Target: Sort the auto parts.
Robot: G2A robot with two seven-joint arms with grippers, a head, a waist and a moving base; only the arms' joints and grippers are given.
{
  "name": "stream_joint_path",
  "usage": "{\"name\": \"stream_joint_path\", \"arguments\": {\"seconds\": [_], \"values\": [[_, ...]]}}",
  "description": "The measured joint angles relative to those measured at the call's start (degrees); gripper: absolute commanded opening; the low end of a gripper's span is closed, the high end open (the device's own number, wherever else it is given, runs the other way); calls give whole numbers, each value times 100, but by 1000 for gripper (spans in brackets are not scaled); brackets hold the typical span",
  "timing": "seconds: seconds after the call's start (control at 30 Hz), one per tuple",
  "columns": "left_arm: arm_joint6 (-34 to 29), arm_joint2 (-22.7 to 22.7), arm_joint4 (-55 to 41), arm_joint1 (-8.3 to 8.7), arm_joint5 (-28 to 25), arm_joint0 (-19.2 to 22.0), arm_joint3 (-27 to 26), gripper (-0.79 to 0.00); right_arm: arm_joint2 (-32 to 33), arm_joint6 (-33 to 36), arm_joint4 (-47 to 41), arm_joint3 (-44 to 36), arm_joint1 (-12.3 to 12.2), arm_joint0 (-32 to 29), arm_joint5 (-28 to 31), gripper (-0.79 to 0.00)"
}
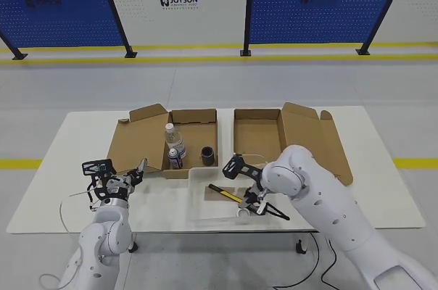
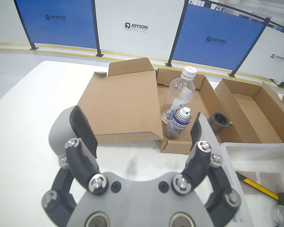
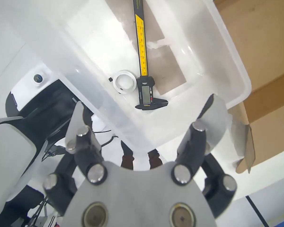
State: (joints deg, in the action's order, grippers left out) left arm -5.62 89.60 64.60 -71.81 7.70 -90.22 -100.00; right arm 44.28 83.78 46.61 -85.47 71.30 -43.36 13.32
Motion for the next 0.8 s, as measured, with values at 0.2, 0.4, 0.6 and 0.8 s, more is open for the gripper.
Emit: {"name": "stream_joint_path", "arguments": {"seconds": [0.2, 0.4, 0.6, 0.8], "values": [[0, 0, 0, 0, 0, 0, 0, 0, -238, -102, -78, 380, 78, 84, 62, -459], [0, 0, 0, 0, 0, 0, 0, 0, -536, -141, -42, 700, 166, 137, 129, -511], [0, 0, 0, 0, 0, 0, 0, 0, -775, -242, 30, 987, 251, 184, 161, -496], [0, 0, 0, 0, 0, 0, 0, 0, -950, -361, 82, 1217, 334, 225, 152, -523]]}}
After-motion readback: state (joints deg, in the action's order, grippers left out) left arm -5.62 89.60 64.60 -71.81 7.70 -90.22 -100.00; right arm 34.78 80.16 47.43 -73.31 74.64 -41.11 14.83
